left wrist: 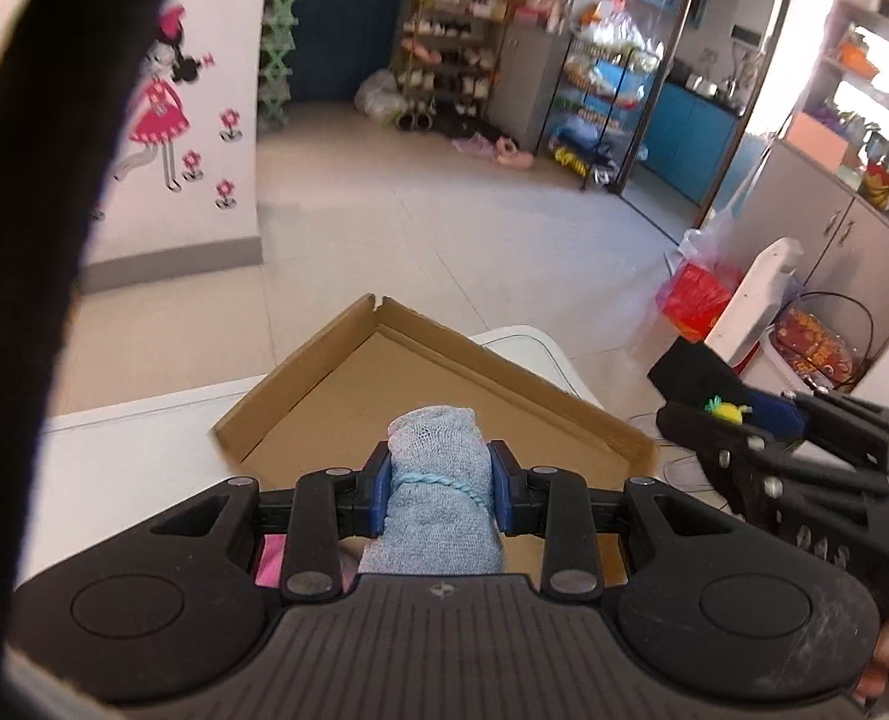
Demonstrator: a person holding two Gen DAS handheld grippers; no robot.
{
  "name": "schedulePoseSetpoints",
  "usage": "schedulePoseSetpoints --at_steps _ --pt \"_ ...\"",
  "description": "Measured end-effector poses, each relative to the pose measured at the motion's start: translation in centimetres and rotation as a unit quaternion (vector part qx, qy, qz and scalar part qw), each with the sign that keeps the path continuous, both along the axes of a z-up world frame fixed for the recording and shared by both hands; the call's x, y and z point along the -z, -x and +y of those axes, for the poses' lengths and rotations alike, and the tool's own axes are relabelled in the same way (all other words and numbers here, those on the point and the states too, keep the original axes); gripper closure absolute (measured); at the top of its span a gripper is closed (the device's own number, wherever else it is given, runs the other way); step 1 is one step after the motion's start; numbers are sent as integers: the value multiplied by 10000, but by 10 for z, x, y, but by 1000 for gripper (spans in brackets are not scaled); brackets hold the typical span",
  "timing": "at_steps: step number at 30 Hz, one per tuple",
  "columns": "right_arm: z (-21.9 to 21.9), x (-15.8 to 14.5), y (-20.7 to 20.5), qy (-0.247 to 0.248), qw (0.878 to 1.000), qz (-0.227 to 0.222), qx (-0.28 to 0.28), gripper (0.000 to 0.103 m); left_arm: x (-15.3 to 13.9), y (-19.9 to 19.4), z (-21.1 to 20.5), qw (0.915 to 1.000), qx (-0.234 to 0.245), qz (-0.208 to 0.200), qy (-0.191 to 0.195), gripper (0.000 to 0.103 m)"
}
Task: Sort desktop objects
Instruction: 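Lower both socks into the box and open both tools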
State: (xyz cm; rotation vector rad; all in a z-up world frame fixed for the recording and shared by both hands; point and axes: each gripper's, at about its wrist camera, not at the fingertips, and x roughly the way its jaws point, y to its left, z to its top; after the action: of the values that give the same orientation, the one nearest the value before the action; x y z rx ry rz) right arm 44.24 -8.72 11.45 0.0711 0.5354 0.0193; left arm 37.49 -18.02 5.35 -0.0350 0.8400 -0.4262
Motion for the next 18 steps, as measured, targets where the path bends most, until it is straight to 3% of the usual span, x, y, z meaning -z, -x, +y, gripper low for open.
schedulePoseSetpoints --at_steps 4,8,14,18 --pt "-11 22 -52 15 9995 311 -26 63 27 -59 -20 9999 6 139 63 74" --pt "-15 49 -98 2 9980 623 -88 63 57 -100 -42 9993 -38 328 -194 74" --pt "-2 83 -137 180 9955 897 -258 62 84 -127 -35 9964 -278 801 41 74" --pt "3 96 -151 237 9945 967 -322 62 74 -124 -30 9955 -296 880 197 73"
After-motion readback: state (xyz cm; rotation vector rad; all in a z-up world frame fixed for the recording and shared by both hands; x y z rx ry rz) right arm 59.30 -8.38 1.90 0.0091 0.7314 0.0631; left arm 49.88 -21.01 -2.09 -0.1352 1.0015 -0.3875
